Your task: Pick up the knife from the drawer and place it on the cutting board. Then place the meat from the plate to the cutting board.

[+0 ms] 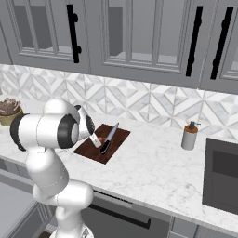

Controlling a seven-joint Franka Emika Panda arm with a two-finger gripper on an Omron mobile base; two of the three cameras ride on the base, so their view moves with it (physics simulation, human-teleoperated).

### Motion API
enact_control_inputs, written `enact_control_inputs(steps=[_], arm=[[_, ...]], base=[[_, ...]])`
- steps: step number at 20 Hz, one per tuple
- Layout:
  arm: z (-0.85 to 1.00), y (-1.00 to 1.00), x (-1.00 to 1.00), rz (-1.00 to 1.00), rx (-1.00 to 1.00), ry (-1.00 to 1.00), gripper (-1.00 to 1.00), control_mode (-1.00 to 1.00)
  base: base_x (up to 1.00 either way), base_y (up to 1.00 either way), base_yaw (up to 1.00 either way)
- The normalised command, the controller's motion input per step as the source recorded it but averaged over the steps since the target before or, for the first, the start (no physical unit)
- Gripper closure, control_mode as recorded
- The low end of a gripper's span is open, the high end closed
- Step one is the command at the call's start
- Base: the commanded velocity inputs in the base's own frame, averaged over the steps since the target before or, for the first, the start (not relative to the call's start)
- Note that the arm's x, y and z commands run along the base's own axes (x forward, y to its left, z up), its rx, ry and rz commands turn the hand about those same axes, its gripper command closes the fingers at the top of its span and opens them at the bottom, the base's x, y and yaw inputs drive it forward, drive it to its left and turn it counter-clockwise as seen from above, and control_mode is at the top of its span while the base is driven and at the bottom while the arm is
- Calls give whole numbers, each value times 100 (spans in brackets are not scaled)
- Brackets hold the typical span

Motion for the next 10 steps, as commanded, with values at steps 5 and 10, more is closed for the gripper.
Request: enact_control_inputs(steps=[5,10], arm=[[2,0,0,0,0,0,-100,-100],[14,1,-12,0,0,0,-100,-100]], base=[[0,0,0],[0,0,0]])
